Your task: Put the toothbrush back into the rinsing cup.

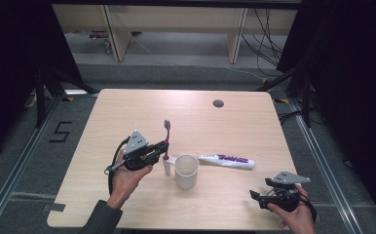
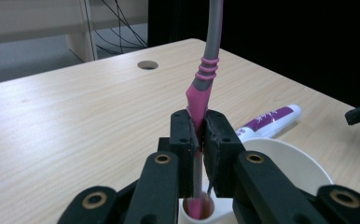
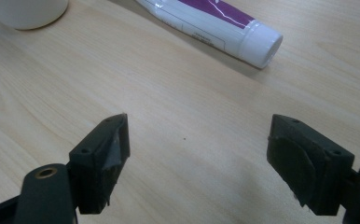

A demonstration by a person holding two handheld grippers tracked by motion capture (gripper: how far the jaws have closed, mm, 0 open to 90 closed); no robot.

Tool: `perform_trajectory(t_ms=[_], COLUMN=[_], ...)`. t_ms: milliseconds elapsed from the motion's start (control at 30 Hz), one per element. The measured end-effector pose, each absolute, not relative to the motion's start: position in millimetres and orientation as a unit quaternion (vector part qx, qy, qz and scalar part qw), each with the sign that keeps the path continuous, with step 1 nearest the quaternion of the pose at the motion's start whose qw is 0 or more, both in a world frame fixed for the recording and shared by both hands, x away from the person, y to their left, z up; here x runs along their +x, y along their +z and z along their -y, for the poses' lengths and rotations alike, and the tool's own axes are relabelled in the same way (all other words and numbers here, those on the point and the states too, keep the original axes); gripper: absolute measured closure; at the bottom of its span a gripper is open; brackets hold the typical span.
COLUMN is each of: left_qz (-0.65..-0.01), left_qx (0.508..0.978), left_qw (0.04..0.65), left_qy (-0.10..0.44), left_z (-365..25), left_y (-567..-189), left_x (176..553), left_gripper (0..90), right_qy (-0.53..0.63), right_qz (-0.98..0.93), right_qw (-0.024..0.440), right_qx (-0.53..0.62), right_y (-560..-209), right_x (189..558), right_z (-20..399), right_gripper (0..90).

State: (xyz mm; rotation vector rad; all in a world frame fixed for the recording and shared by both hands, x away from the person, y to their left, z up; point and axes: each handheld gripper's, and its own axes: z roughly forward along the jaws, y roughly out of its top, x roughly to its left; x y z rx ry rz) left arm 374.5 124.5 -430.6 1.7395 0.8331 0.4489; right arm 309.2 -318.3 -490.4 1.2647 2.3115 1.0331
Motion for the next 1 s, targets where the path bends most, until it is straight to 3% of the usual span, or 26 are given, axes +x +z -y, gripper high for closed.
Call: perform_trajectory(t_ms=[800,933,1000], left_qz=[-0.355,-0.357,-0.359], left_qx=[0.756,0.749,0.748], left_qw=[0.526,0.533,0.532], left_qy=[0.163,0.164,0.167], left_z=[-128,-128,-129], left_y=[-452,-450,-447], left_x=[366,365,364], left_gripper=[78.4,71.6,62.0], right_qy=[0.365,0.36,0.363], right_qz=[-0.808,-0.808,-0.803], right_qw=[0.145,0.153,0.143], right_qx=[0.438,0.442,0.451], right_y=[-491,-491,-491], right_x=[310,309,308], right_z=[318,318,316], right_gripper=[22.0,22.0,22.0])
